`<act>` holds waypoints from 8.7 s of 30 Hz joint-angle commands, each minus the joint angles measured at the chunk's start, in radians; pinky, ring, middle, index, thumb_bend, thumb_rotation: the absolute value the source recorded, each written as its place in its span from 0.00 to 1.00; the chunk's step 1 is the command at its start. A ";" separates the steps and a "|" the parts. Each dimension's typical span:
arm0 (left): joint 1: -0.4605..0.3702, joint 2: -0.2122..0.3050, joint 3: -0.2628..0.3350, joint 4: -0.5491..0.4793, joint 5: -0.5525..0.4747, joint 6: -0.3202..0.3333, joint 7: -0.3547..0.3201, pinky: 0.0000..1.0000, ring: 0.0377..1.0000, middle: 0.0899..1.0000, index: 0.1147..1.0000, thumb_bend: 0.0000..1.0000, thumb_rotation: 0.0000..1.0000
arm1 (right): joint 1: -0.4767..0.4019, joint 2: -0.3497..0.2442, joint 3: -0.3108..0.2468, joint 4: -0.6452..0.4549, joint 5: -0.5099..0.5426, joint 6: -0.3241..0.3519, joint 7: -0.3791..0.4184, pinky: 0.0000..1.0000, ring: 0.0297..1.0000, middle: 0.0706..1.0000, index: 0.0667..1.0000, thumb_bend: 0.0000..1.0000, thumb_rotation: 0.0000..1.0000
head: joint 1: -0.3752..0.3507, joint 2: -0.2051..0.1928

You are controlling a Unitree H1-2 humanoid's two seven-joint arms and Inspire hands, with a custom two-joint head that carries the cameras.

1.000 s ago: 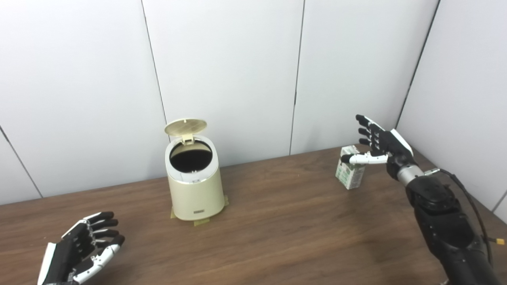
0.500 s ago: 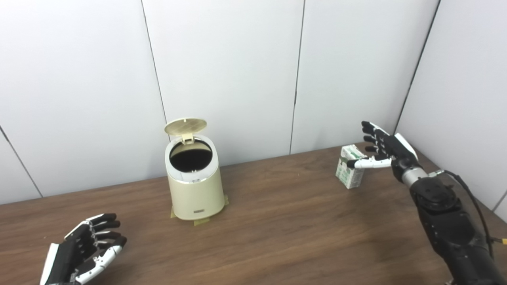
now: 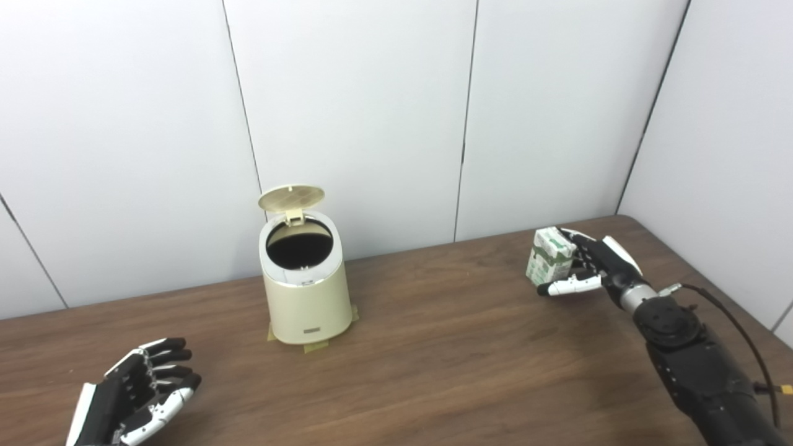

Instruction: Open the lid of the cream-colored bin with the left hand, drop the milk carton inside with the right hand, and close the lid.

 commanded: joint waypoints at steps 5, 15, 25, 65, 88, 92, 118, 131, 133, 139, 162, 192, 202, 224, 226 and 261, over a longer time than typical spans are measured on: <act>-0.039 0.009 0.001 -0.017 -0.014 -0.038 -0.008 0.46 0.57 0.62 0.62 0.56 0.00 | -0.058 -0.021 -0.017 -0.040 0.002 0.018 -0.034 0.73 0.78 0.83 0.83 0.80 0.03 | 0.000 0.003; -0.036 0.007 0.002 -0.017 -0.013 -0.037 -0.006 0.46 0.58 0.63 0.63 0.55 0.00 | -0.072 -0.007 -0.010 0.039 -0.023 -0.046 -0.117 0.59 0.66 0.74 0.78 0.77 0.05 | 0.003 0.005; -0.034 0.007 0.000 -0.020 -0.002 -0.040 -0.001 0.47 0.57 0.63 0.63 0.55 0.00 | -0.076 0.033 -0.011 0.047 -0.062 -0.058 -0.256 0.45 0.50 0.47 0.55 0.56 0.00 | 0.004 0.007; -0.043 -0.008 -0.020 0.009 0.029 -0.065 0.010 0.46 0.54 0.62 0.63 0.55 0.00 | -0.139 0.252 -0.043 -0.507 -0.007 0.179 -0.281 0.37 0.39 0.44 0.50 0.52 0.00 | 0.084 0.001; -0.080 -0.083 -0.054 0.082 0.069 -0.116 0.059 0.44 0.52 0.61 0.62 0.57 0.00 | -0.181 0.495 0.069 -0.595 0.049 0.228 -0.180 0.33 0.38 0.46 0.50 0.51 0.00 | 0.246 -0.035; -0.086 -0.099 -0.054 0.091 0.064 -0.117 0.063 0.44 0.52 0.61 0.61 0.58 0.00 | -0.178 0.514 0.096 -0.599 0.033 0.229 -0.178 0.33 0.38 0.46 0.51 0.51 0.00 | 0.268 -0.038; -0.085 -0.142 -0.063 0.074 0.065 -0.108 0.083 0.59 0.59 0.61 0.62 0.59 0.00 | -0.253 0.558 0.157 -0.478 -0.036 0.234 -0.180 0.33 0.36 0.45 0.53 0.51 0.00 | 0.353 -0.025; -0.083 -0.140 -0.065 0.072 0.077 -0.114 0.087 0.62 0.60 0.59 0.62 0.59 0.00 | -0.288 0.542 0.184 -0.406 -0.075 0.172 -0.186 0.34 0.37 0.45 0.52 0.51 0.00 | 0.356 -0.023; -0.083 -0.139 -0.068 0.073 0.083 -0.117 0.088 0.59 0.58 0.60 0.61 0.58 0.00 | -0.296 0.537 0.188 -0.391 -0.078 0.153 -0.183 0.34 0.37 0.45 0.52 0.51 0.00 | 0.355 -0.024; -0.077 -0.145 -0.069 0.065 0.072 -0.109 0.084 0.53 0.57 0.62 0.61 0.58 0.00 | -0.337 0.526 0.194 -0.323 -0.095 0.114 -0.195 0.35 0.37 0.45 0.52 0.51 0.00 | 0.358 -0.022; -0.070 -0.145 -0.077 0.057 0.081 -0.093 0.088 0.55 0.58 0.63 0.62 0.58 0.00 | -0.351 0.500 0.219 -0.317 -0.140 0.109 -0.157 0.36 0.38 0.45 0.52 0.51 0.00 | 0.356 -0.017; -0.066 -0.129 -0.077 0.055 0.080 -0.125 0.083 0.53 0.57 0.61 0.62 0.59 0.00 | 0.023 0.437 0.065 -0.779 0.196 0.219 0.032 0.54 0.65 0.73 0.74 0.74 0.13 | 0.376 -0.025; -0.072 -0.100 -0.084 -0.050 0.123 -0.093 0.076 0.67 0.77 0.81 0.82 0.77 0.25 | 0.166 0.440 0.064 -0.672 0.223 -0.017 0.069 0.66 0.74 0.81 0.81 0.81 0.30 | 0.403 -0.030; -0.564 0.071 -0.192 0.025 0.307 0.144 -0.031 0.89 1.00 1.00 1.00 1.00 0.38 | 0.214 0.463 0.066 -0.603 0.222 -0.097 0.049 0.60 0.72 0.80 0.79 0.77 0.30 | 0.412 -0.045; -0.593 0.071 -0.213 0.045 0.333 0.147 -0.031 0.88 0.99 1.00 1.00 1.00 0.39 | 0.218 0.464 0.067 -0.604 0.227 -0.102 0.051 0.59 0.71 0.80 0.78 0.76 0.28 | 0.409 -0.045; -0.666 0.114 -0.377 0.135 0.520 0.183 -0.168 1.00 1.00 0.89 0.83 1.00 0.40 | 0.224 0.497 0.081 -0.583 0.193 -0.120 0.020 0.51 0.65 0.81 0.75 0.71 0.34 | 0.373 -0.050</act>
